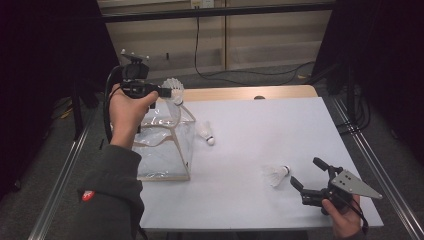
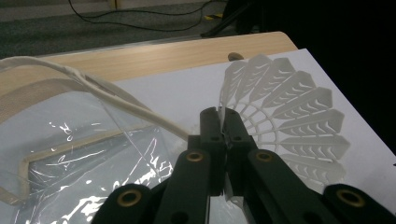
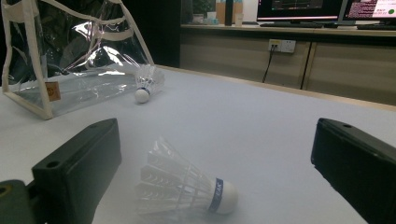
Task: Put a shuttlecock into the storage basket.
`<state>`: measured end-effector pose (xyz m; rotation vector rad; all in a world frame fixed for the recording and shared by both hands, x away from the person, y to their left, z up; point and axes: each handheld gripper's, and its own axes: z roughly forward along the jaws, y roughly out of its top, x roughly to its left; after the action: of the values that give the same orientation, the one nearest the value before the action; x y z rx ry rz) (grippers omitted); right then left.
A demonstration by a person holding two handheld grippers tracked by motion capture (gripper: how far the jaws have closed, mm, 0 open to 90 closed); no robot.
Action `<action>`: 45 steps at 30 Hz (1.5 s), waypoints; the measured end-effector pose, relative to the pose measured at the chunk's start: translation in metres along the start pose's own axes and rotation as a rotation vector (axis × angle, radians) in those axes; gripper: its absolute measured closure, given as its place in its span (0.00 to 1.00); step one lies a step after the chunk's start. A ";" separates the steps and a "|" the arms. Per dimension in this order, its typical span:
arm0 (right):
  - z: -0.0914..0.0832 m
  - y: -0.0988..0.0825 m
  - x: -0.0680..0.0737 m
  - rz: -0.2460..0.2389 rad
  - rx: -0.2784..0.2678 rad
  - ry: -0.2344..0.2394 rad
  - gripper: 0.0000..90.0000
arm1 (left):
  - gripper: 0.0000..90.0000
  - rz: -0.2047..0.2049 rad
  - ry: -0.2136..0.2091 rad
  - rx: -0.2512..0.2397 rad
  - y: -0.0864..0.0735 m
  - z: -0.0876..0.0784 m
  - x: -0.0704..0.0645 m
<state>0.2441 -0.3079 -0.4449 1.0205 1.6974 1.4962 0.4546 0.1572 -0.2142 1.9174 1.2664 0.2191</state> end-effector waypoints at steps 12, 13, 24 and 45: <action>0.000 0.000 0.000 -0.003 0.000 -0.002 0.02 | 1.00 -0.020 0.015 -0.004 0.001 -0.002 0.010; 0.000 0.000 0.000 -0.001 0.000 -0.003 0.02 | 1.00 -0.023 0.017 -0.003 0.001 -0.002 0.011; 0.000 0.000 0.001 0.000 -0.002 0.000 0.02 | 1.00 -0.048 0.046 -0.010 0.002 -0.003 0.022; 0.000 0.000 0.001 0.003 -0.003 -0.004 0.02 | 1.00 -0.070 0.089 -0.011 0.001 -0.004 0.033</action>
<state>0.2436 -0.3075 -0.4443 1.0239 1.6912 1.4977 0.4690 0.1872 -0.2199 1.8678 1.3860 0.2776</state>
